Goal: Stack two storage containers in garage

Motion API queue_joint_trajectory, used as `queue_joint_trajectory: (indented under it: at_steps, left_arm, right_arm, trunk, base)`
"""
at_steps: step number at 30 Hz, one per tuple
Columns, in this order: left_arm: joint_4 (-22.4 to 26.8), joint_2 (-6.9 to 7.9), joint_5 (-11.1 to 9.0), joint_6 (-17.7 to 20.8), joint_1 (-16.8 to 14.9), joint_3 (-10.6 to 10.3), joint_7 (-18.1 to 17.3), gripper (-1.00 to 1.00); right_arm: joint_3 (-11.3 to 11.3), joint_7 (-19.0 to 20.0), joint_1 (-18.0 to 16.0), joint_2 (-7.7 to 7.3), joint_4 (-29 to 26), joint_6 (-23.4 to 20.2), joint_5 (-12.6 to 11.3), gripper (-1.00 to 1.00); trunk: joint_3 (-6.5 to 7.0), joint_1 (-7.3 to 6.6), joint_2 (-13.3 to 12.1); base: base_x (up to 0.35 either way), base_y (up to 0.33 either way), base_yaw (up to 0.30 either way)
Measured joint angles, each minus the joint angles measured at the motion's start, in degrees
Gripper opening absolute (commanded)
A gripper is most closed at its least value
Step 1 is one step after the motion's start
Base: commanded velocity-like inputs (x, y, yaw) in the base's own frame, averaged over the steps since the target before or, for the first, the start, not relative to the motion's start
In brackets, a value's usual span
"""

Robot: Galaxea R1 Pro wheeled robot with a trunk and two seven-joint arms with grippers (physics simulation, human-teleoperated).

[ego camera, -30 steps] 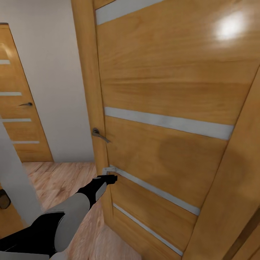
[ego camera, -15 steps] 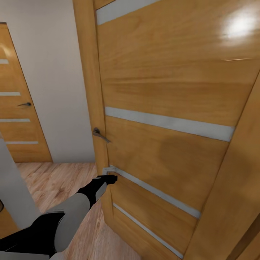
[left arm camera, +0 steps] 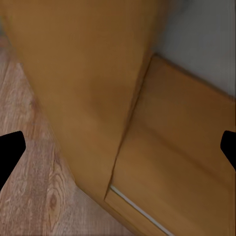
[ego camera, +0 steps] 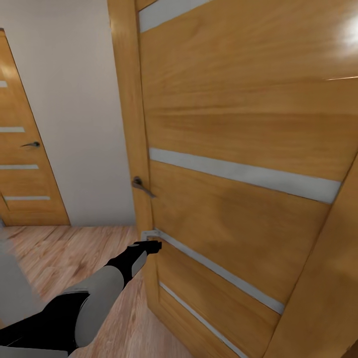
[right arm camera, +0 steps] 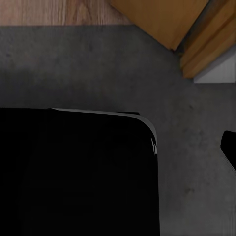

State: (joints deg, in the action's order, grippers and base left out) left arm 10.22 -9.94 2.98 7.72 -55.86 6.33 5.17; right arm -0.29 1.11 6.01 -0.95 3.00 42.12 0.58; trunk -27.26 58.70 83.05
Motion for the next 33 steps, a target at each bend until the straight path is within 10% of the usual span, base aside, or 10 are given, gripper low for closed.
queue_joint_trajectory:
  at_steps: [33]
  left_arm:
    - [0.0, 0.03, 0.7, 0.1, 0.0, 0.3, 0.2, 1.0]
  right_arm:
    - [0.0, 0.0, 0.0, 0.0, 0.0, 0.0, 0.0, 1.0]
  trunk:
    - [0.0, 0.03, 0.0]
  base:
    - [0.018, 0.0, -0.141]
